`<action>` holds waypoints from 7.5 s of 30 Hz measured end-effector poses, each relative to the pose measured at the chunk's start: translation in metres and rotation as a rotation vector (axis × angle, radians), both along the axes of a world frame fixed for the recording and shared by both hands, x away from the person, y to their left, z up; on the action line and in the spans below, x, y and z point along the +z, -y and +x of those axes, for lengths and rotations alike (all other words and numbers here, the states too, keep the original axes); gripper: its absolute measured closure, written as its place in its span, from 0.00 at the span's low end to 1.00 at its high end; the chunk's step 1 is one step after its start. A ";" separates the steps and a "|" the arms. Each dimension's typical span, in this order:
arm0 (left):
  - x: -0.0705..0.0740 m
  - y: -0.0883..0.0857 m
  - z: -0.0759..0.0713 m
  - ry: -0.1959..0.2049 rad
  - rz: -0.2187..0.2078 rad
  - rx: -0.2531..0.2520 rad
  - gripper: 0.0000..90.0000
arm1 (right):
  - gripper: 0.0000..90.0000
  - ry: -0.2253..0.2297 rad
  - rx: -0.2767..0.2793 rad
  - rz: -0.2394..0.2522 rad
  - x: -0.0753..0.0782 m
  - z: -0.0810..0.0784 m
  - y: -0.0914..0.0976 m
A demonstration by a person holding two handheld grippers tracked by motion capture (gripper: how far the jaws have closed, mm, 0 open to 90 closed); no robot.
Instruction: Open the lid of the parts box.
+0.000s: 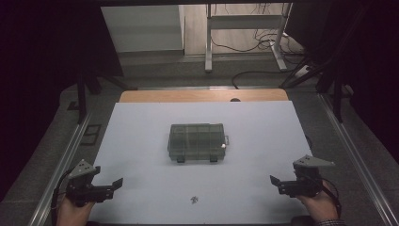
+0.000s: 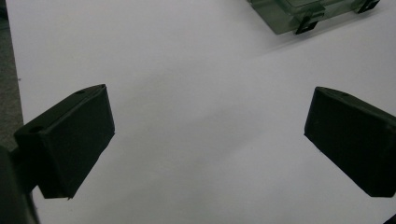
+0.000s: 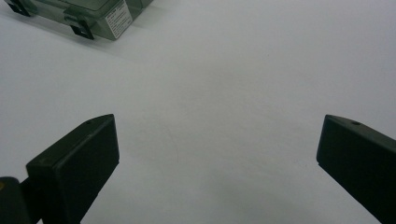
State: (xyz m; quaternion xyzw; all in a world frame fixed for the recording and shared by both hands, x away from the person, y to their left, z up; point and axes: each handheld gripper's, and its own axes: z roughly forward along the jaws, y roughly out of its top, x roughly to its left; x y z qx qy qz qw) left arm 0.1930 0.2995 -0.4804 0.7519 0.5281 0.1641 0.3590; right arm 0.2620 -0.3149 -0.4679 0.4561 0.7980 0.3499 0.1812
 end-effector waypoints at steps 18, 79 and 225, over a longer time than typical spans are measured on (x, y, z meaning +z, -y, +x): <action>0.001 0.002 0.002 -0.017 0.000 -0.002 0.03 | 0.00 0.016 0.065 -0.029 0.001 0.001 -0.008; -0.001 0.052 0.056 -0.003 -0.016 -0.170 0.00 | 0.00 0.046 0.170 0.009 0.010 0.031 -0.053; -0.015 0.112 0.120 -0.001 0.127 -0.284 0.00 | 0.98 -0.127 0.324 -0.064 -0.022 0.091 -0.142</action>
